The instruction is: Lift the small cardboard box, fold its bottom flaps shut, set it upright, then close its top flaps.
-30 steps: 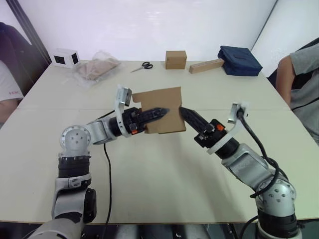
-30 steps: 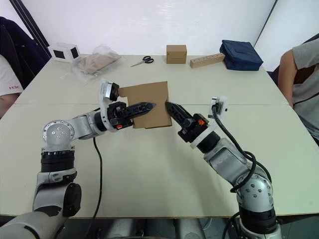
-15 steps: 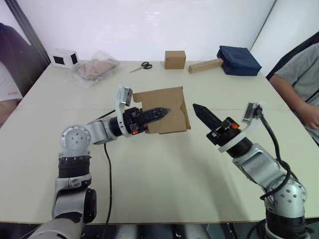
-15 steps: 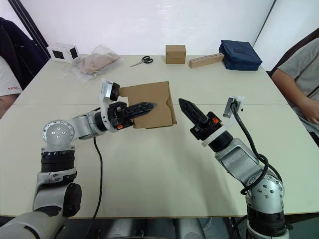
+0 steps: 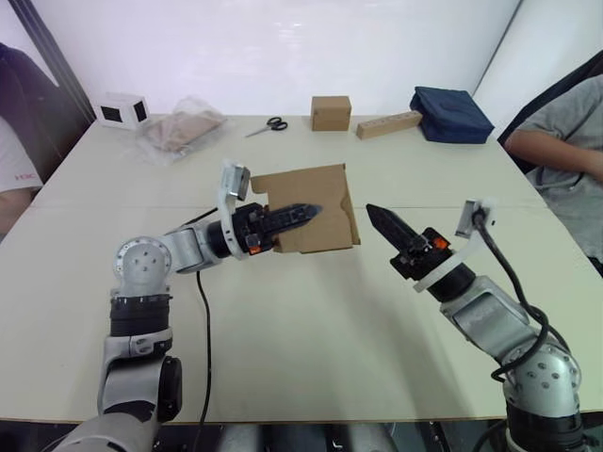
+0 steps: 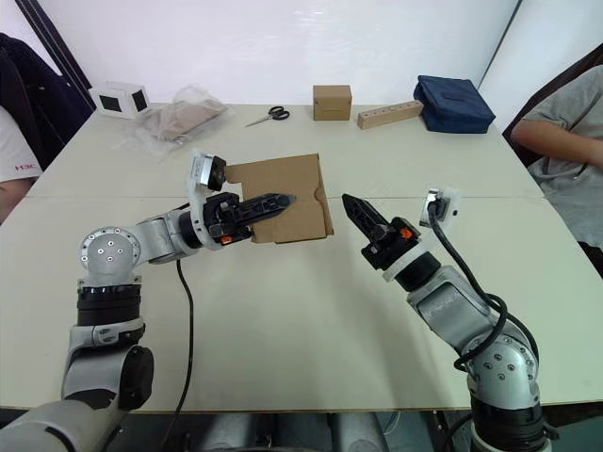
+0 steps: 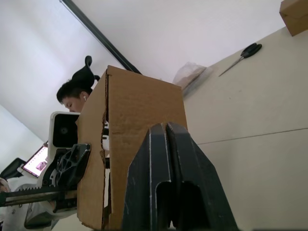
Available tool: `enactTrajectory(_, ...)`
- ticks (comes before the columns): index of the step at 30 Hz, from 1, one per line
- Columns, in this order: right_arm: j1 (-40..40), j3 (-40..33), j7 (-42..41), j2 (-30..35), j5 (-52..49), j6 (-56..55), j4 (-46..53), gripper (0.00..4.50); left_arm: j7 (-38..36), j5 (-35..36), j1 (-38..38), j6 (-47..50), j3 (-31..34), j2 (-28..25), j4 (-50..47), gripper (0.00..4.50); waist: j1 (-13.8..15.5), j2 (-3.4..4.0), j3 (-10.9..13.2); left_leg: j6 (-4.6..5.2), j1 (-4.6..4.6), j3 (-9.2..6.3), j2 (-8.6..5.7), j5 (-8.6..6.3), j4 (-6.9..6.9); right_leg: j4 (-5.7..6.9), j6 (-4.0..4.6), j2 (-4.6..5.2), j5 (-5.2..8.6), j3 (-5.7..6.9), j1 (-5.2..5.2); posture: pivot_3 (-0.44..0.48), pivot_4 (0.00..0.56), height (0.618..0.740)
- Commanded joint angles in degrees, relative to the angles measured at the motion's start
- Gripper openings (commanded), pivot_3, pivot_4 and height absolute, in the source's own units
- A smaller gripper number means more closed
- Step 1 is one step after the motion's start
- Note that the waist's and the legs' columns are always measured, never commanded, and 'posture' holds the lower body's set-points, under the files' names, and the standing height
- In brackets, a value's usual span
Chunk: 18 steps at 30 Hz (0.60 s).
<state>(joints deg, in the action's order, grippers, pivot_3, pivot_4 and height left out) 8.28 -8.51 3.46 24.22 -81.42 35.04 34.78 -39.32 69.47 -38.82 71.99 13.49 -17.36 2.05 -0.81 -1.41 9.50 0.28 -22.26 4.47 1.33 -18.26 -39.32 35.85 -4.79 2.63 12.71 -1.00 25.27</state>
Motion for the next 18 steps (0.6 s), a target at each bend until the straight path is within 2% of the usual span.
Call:
enactTrajectory(1,0.9,0.9,-0.9,0.8,1.4,0.3,2.7,0.02,-0.3,1.4,-0.9,-0.6,0.4,-0.1,-1.0,0.0,0.0,0.0,0.0,0.0,0.0,0.0,0.0,0.0,0.0,0.0,0.0,0.0,0.0,0.0,0.0,0.0,0.15,0.74)
enactTrajectory(18,3.4,0.5,0.5,1.8,-1.0,0.2,5.5,0.02,-0.4,1.1,-0.7,-0.8,0.1,-0.3,-1.0,0.0,0.0,0.0,0.0,0.0,0.0,0.0,0.0,0.0,0.0,0.01,0.0,0.0,0.0,0.0,0.0,0.0,0.15,0.74)
